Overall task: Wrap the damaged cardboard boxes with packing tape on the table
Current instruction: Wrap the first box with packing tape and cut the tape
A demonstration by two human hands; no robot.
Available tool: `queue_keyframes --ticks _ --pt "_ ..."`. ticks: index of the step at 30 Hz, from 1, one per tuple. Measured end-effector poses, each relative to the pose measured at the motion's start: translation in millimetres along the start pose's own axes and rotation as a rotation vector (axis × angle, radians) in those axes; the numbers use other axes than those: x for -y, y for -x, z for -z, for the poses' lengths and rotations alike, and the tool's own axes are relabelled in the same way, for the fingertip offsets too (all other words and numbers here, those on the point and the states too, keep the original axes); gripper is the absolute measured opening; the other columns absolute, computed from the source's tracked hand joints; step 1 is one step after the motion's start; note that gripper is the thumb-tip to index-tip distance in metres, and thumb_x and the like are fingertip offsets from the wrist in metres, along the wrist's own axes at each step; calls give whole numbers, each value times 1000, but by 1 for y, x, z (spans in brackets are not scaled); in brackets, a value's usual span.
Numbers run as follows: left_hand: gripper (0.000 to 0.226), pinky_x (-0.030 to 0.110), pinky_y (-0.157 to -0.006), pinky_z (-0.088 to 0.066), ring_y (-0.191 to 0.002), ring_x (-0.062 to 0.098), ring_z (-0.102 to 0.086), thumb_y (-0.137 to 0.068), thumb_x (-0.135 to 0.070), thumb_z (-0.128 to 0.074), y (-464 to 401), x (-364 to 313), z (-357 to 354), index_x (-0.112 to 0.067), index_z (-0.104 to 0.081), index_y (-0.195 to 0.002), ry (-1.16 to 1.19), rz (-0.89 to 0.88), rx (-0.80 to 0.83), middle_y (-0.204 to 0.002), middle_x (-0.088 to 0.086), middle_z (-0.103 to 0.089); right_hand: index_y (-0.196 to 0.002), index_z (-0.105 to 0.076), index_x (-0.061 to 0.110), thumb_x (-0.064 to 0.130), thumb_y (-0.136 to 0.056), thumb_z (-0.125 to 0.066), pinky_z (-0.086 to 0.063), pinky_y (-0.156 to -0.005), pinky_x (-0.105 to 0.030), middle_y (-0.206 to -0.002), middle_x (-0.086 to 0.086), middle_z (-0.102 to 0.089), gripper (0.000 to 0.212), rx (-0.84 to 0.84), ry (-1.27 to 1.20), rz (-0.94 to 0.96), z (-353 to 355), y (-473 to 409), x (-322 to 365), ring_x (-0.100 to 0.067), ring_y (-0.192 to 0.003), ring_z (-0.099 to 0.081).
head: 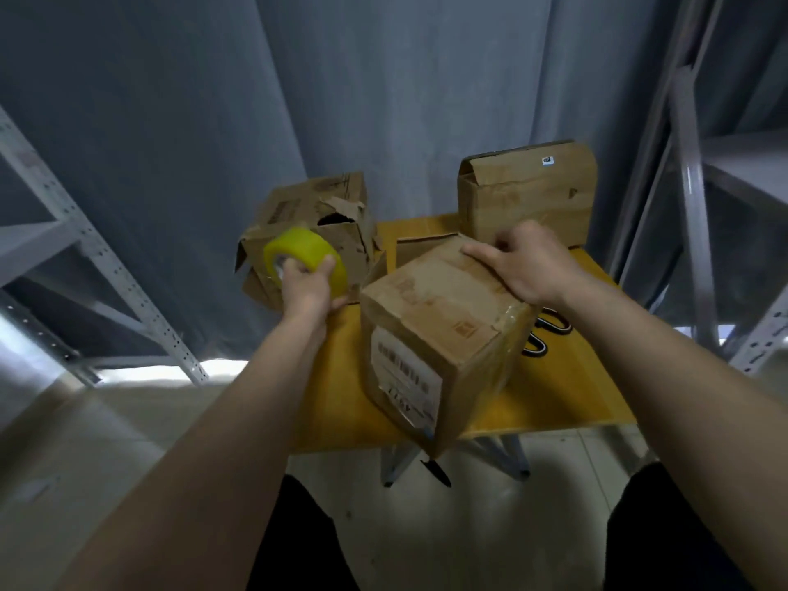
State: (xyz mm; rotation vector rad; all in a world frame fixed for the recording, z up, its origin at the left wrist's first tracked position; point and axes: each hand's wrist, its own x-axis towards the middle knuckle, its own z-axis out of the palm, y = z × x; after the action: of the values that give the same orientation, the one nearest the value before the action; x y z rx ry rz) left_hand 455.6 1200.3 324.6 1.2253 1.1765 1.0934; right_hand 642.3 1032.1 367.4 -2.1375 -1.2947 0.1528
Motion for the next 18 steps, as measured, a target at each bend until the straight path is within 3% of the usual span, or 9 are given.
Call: queue_keyframes --ticks 3,7,9,10,12,14,16,18 --pt "15 20 -38 -49 -98 29 -53 -99 -25 -56 14 28 -4 -17 -46 -92 -77 46 50 -106 11 -51 -77 -67 17 54 -90 -54 -51 -69 -38 -76 -2 -65 42 -84 -104 38 6 15 -14 -20 -77 -61" --pt "19 39 -70 -50 -96 28 -56 -99 -27 -55 27 50 -14 -11 -48 -106 -199 -42 67 -96 4 -55 -67 -59 29 51 -95 -46 -36 -56 -24 -65 8 -58 38 -239 -135 90 11 44 -39 -8 -65 -55" --pt "25 30 -71 -36 -84 20 -53 -99 -25 -55 31 49 -16 -5 -49 -114 -251 -123 29 -86 -4 -50 -68 -59 22 47 -100 -34 -32 -55 -30 -64 1 -58 48 -271 32 5 2 60 -64 -16 -61 -52" --pt "27 27 -68 -34 -83 20 -51 -99 -23 -54 32 47 -17 -3 -48 -117 -256 -144 29 -87 -2 -51 -78 -62 15 41 -102 -31 -33 -58 -33 -72 -5 -61 47 -214 185 -85 -8 67 -80 -22 -66 -52" --pt "23 28 -63 -40 -88 22 -53 -100 -22 -54 36 43 -19 -5 -49 -114 -203 -133 83 -96 4 -55 -102 -61 4 21 -102 -37 -41 -72 -37 -100 -17 -64 29 53 350 -278 -32 79 -100 -32 -88 -57" --pt "13 26 -62 -48 -85 20 -54 -99 -20 -54 40 37 -20 -10 -47 -104 -122 -94 136 -96 3 -56 -101 -61 -2 9 -99 -44 -42 -77 -36 -106 -21 -61 20 197 216 -358 -52 80 -96 -34 -98 -57" --pt "10 23 -69 -40 -86 19 -53 -98 -13 -56 40 31 -18 -10 -47 -95 -106 -136 161 -94 4 -56 -86 -58 4 9 -99 -46 -40 -67 -31 -90 -14 -59 19 189 -14 -404 -59 70 -79 -29 -82 -55" --pt "13 18 -62 -37 -93 18 -50 -97 -7 -56 34 26 -10 -9 -47 -88 -139 -196 133 -95 9 -54 -87 -59 4 14 -101 -45 -48 -56 -29 -81 -11 -58 22 134 -340 -488 -56 54 -61 -22 -69 -55"
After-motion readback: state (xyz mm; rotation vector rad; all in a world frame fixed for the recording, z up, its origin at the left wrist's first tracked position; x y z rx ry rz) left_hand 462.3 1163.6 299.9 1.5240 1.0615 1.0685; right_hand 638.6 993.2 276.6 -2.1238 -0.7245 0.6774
